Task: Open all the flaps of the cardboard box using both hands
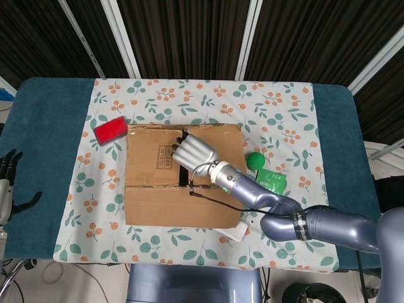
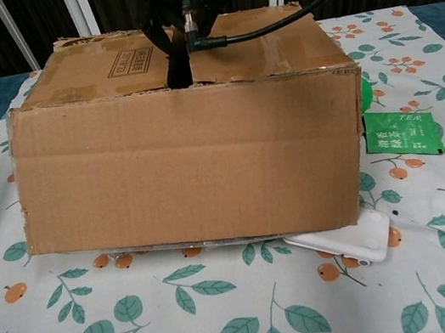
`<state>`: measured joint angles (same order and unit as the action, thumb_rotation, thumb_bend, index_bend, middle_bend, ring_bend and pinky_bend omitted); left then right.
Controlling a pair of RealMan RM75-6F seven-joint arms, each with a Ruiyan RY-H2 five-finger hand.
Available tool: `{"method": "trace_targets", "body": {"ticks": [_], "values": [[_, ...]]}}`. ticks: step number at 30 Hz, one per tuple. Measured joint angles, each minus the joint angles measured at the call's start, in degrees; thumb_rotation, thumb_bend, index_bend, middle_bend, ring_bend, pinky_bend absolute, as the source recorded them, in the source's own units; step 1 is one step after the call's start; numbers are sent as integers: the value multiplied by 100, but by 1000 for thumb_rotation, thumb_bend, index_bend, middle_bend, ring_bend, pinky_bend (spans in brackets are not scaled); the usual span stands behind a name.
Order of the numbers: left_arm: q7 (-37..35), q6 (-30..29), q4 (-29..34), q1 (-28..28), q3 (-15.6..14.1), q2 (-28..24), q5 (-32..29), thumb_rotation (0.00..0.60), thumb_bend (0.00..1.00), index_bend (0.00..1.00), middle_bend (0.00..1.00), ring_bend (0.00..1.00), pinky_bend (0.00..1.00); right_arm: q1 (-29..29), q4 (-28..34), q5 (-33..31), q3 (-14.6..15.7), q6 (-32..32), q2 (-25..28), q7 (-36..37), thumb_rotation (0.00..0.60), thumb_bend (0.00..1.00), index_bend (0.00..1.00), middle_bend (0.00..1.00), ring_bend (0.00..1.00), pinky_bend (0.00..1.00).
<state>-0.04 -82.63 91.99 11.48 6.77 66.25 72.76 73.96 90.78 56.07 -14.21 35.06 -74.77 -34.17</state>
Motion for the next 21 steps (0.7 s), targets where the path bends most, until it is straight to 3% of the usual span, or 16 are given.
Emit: {"method": "trace_targets", "body": {"ticks": [14, 21], "values": [[-119, 166, 76, -39, 97, -20, -65, 600, 206, 0, 0, 0, 0, 559, -703, 770, 251, -965, -41, 377, 600, 1000, 572, 431, 309, 304], [-194, 246, 134, -53, 135, -32, -134, 600, 206, 0, 0, 0, 0, 792, -955, 1304, 412, -1301, -74, 662, 600, 1000, 698, 558, 340, 305]]}}
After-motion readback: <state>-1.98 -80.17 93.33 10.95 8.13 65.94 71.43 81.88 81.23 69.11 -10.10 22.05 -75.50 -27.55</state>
